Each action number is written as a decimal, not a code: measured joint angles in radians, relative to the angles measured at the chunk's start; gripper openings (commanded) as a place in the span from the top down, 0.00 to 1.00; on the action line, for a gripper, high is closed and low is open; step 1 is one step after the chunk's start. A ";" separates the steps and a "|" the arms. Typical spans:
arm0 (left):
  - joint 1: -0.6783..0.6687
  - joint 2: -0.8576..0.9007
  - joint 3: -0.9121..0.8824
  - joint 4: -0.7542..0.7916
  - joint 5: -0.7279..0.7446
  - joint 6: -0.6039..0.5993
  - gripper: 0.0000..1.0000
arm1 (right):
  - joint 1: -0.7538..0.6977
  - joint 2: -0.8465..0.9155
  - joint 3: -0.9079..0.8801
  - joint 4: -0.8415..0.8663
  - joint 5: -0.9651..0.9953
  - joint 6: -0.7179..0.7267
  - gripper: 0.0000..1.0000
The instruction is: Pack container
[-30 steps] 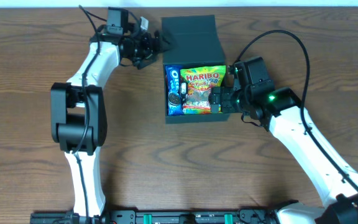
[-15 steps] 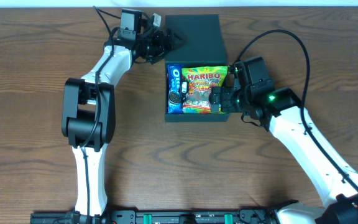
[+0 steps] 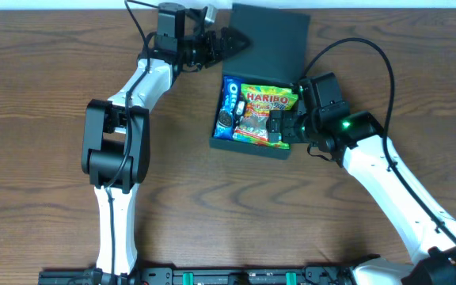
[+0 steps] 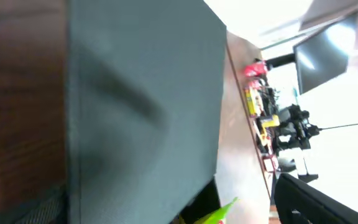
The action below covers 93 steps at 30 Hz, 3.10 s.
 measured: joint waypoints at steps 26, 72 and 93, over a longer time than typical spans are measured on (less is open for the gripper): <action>0.001 -0.198 0.022 -0.427 0.058 0.311 0.04 | 0.000 0.000 0.000 -0.018 0.003 0.001 0.01; -0.064 -0.793 0.022 -1.421 -0.489 0.719 0.04 | 0.149 -0.244 -0.002 -0.074 0.049 0.012 0.01; -0.256 -1.128 -0.774 -1.056 -0.760 0.390 0.04 | 0.172 0.082 -0.003 0.083 0.161 0.043 0.01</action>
